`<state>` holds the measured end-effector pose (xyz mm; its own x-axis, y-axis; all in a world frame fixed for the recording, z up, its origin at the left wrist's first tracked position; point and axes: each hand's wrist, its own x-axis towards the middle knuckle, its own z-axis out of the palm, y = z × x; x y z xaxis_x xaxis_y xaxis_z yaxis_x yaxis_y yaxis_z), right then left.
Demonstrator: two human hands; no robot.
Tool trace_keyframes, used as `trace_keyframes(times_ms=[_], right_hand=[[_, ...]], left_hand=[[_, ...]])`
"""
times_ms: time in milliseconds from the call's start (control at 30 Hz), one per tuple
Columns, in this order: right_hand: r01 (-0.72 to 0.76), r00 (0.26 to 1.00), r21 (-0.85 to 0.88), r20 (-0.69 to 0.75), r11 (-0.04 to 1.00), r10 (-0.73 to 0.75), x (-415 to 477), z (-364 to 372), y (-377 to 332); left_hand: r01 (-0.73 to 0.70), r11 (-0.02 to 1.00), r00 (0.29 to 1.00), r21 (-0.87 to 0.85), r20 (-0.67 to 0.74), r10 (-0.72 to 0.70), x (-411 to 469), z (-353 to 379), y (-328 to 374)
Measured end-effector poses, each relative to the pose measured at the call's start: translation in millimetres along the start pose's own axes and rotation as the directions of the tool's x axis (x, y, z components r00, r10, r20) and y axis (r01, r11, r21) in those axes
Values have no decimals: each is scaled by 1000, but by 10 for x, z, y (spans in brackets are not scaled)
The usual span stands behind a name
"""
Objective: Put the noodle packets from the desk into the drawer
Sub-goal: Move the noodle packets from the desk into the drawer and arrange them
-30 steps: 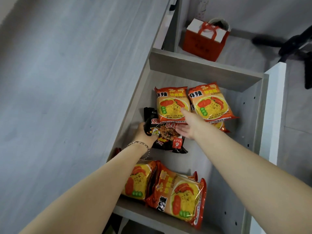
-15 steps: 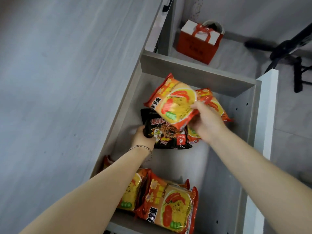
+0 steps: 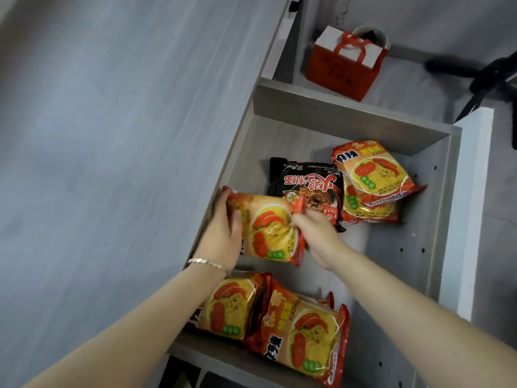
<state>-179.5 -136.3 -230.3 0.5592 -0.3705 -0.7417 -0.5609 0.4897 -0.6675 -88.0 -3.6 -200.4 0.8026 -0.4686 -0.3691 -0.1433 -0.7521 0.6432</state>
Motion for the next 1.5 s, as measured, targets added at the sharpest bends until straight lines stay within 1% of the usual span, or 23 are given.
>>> trace_keyframes(times_ms=[100,200,267,333,400,467,533,567,600,667,700,733,800,867,967,1000,1100,1167,1233,1267,1333,1400,1500], right_hand=[[-48,998,-85,33,995,51,113,330,163],[-37,998,-255,44,966,50,148,438,259],[-4,997,-381,67,925,31,157,416,298],[16,999,-465,48,885,8,142,351,299],[10,999,-485,38,874,10,107,251,285],[9,1000,-542,5,841,-7,45,104,224],[66,982,-628,-95,776,-161,-3,-89,123],[128,943,-653,-152,747,-295,-33,-193,39],[195,876,-678,-205,709,-436,-55,-290,-62],[262,702,-757,-276,598,-657,-44,-495,-275],[243,640,-795,-299,556,-708,8,-598,-361],[179,630,-825,-321,535,-707,77,-698,-438],[-39,739,-858,-370,513,-562,224,-900,-537],[-206,829,-874,-396,441,-396,343,-1070,-554],[-259,885,-884,-379,389,-271,454,-1224,-495],[-252,890,-876,-376,410,-256,475,-1259,-487],[-221,885,-801,-405,556,-232,447,-1317,-521],[-173,864,-810,-398,560,-309,341,-1295,-516],[-26,843,-866,-287,499,-455,184,-1170,-473],[77,833,-879,-202,470,-515,92,-1067,-433],[246,819,-894,-15,375,-573,-61,-823,-339],[318,833,-913,140,255,-536,-149,-558,-237],[387,843,-912,291,135,-452,-138,-135,-77]], left_hand=[[-87,972,995,219,72,73,-23,22,-140],[-174,897,977,406,189,104,4,65,-203],[-239,835,951,495,295,97,66,100,-214],[-282,804,913,523,403,58,130,151,-208],[-248,799,891,548,453,-34,181,223,-199],[-166,799,899,579,421,-118,218,304,-183],[-109,782,904,613,388,-178,234,380,-144],[-94,769,905,632,377,-198,236,419,-127],[-82,756,904,649,368,-217,237,446,-120],[-74,723,898,686,362,-251,237,487,-118],[-93,694,896,714,364,-255,237,496,-128],[-134,648,895,749,372,-245,232,506,-135],[-249,534,888,808,410,-207,208,533,-134],[-298,487,879,821,435,-196,182,553,-131],[-222,561,881,797,411,-236,185,520,-154],[-195,605,876,772,415,-247,200,489,-156],[-121,745,858,657,446,-254,216,337,-107],[-10,849,919,528,340,-200,188,218,-55],[69,923,978,378,158,-138,112,101,-34],[89,946,988,313,95,-124,55,51,-38],[133,965,989,224,38,-145,-74,-21,-61],[153,972,986,176,33,-162,-188,-51,-100],[104,985,994,137,25,-108,-279,-69,-163]])
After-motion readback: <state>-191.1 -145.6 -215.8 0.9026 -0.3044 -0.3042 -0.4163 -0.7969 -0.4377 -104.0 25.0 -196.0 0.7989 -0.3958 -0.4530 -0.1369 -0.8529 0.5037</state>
